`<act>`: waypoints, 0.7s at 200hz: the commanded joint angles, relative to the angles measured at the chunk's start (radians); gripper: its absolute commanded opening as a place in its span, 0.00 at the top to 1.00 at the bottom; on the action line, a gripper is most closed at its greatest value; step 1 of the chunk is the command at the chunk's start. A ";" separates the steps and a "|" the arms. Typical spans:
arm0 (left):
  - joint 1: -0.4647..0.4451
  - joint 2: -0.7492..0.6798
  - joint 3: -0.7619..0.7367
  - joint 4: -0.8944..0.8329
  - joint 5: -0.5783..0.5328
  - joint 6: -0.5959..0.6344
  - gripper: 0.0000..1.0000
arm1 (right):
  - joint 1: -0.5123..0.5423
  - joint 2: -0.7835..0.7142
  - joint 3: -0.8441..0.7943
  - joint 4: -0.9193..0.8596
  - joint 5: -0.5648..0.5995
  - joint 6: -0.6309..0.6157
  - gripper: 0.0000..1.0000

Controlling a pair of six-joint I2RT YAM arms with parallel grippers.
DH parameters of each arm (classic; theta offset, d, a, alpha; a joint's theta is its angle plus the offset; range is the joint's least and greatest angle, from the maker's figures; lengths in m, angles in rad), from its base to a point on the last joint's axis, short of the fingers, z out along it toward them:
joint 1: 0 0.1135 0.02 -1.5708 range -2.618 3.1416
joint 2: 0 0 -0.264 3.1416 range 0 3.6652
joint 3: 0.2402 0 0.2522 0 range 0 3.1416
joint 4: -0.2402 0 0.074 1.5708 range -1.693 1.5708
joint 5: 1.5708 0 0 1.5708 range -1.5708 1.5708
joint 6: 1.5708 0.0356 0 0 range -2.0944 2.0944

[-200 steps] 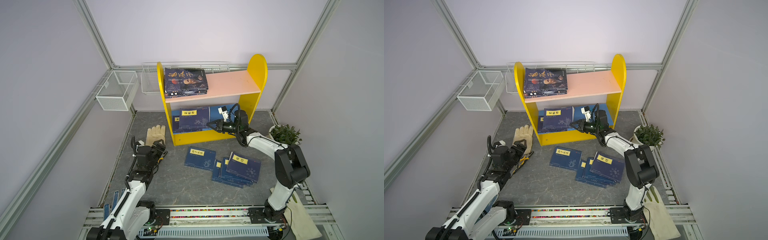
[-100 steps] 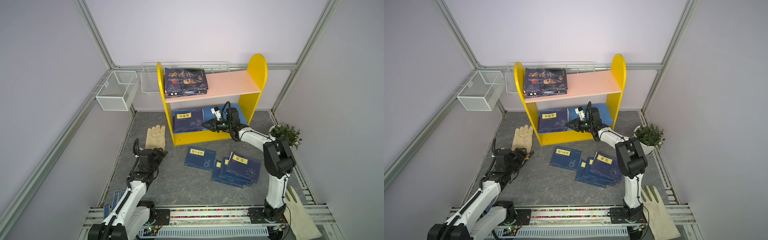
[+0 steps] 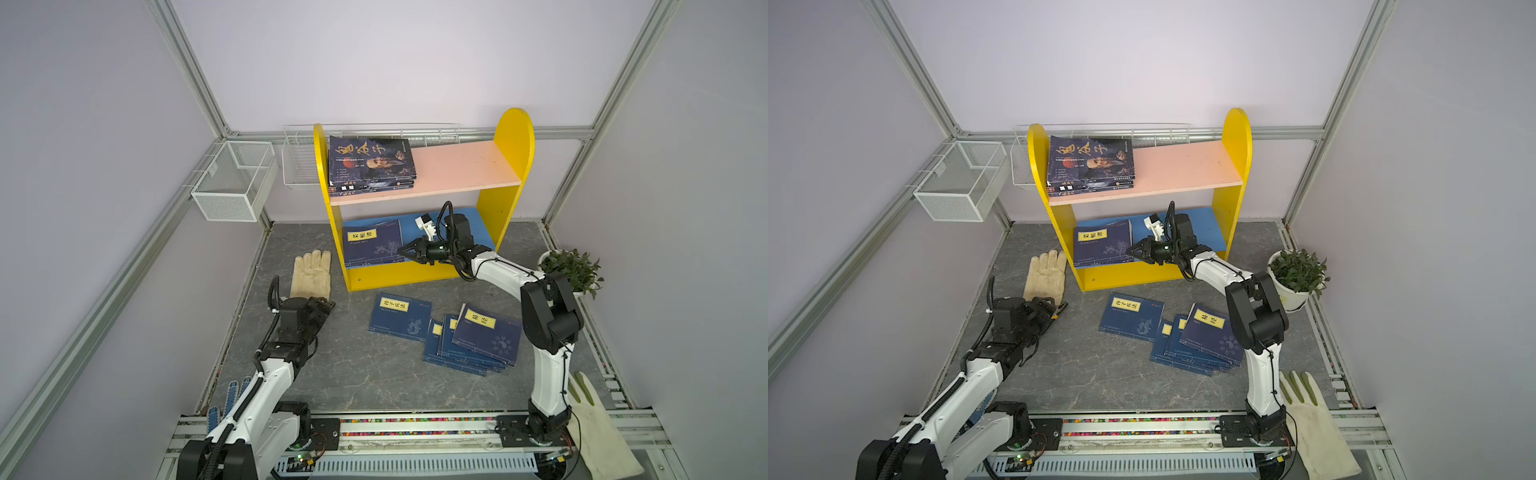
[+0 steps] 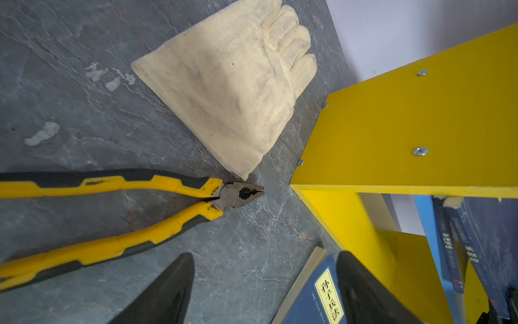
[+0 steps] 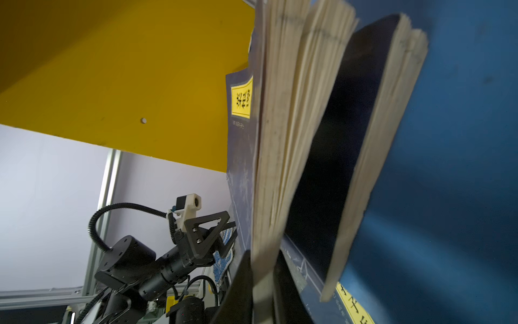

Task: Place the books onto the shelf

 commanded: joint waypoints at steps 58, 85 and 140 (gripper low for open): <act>0.003 0.027 0.011 0.041 0.032 -0.002 0.21 | 0.062 -0.086 0.100 -0.397 0.385 -0.348 0.38; 0.003 0.038 0.014 0.048 0.042 -0.002 0.21 | 0.070 -0.111 0.100 -0.458 0.480 -0.445 0.30; 0.003 0.057 0.019 0.072 0.064 0.006 0.21 | 0.115 -0.109 0.124 -0.542 0.531 -0.643 0.24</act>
